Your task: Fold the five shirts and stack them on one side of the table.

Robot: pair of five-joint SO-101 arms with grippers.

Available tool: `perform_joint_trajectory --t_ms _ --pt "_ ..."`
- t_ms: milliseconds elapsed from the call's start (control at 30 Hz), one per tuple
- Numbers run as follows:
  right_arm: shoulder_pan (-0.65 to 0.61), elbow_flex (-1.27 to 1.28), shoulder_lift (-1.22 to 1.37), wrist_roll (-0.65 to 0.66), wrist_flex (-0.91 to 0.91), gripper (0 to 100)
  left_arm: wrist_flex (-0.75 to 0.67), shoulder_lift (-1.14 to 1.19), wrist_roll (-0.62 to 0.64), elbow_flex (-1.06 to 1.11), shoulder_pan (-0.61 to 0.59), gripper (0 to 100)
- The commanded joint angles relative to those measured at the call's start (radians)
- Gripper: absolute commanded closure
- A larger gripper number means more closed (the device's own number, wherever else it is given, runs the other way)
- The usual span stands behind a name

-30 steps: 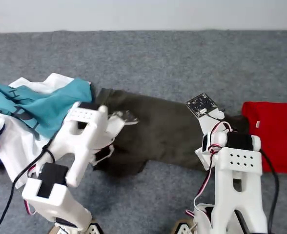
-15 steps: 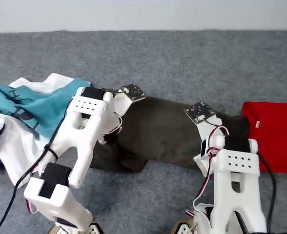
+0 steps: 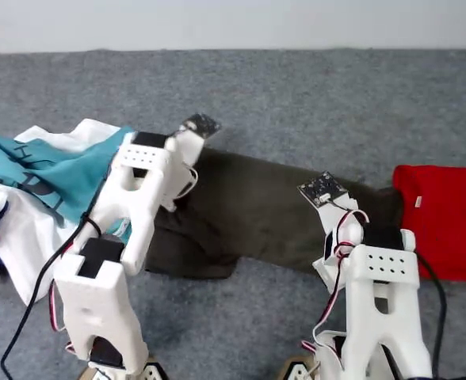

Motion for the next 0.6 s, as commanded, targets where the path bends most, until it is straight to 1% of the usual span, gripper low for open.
perform_joint_trajectory --t_ms 0,333,500,567 --pt "0.005 -0.005 -0.027 0.011 0.005 88.7 0.015 -0.006 0.018 -0.067 -0.006 99" --pt "0.001 0.003 -0.021 0.015 -0.001 88.7 -0.017 -0.005 0.02 -0.068 0.006 99" --pt "-0.074 0.005 -0.025 0.014 0.004 88.7 -0.057 -0.003 0.021 -0.067 0.032 98" --pt "-0.097 0.005 -0.025 0.011 0.001 88.7 -0.063 -0.002 0.021 -0.067 0.032 97"
